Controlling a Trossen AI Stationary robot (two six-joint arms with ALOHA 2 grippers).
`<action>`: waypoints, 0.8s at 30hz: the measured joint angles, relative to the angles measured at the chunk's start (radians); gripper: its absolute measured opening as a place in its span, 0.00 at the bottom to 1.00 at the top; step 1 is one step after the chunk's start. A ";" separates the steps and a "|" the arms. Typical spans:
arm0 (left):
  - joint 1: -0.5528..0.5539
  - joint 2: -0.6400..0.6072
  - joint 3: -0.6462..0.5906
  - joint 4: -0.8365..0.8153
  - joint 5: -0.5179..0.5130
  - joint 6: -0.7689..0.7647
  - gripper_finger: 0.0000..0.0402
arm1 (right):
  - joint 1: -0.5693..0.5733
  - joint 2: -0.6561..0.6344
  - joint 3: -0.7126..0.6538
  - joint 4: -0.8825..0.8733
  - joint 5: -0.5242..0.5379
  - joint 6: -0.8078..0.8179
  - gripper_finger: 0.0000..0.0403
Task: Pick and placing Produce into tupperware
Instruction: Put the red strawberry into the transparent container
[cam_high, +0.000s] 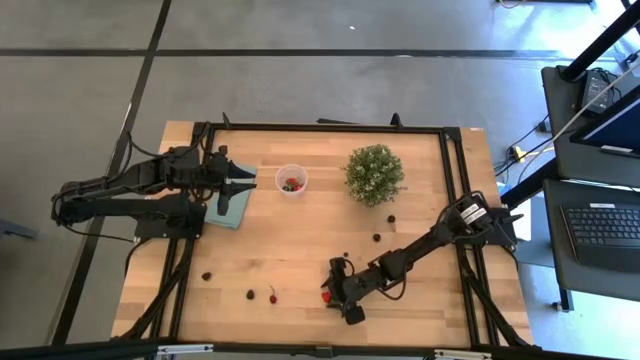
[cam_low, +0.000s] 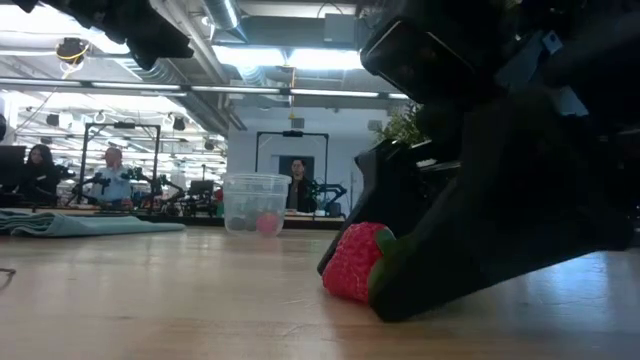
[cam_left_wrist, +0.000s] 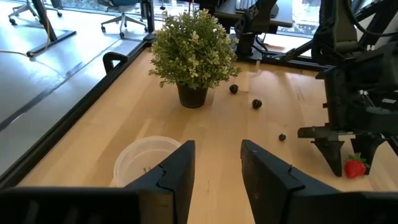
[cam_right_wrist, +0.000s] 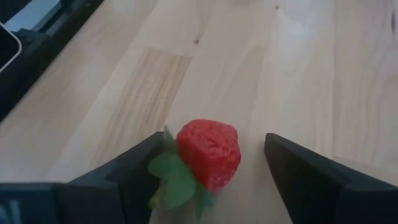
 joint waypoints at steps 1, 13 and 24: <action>0.000 0.000 0.000 0.000 0.000 0.000 0.31 | 0.000 0.000 0.000 0.000 0.000 0.001 0.66; 0.000 0.000 0.000 0.000 -0.003 0.000 0.31 | -0.015 0.002 -0.001 -0.005 -0.002 0.004 0.38; 0.000 0.000 0.000 0.000 -0.004 -0.001 0.26 | -0.124 -0.103 0.002 -0.044 -0.010 0.027 0.36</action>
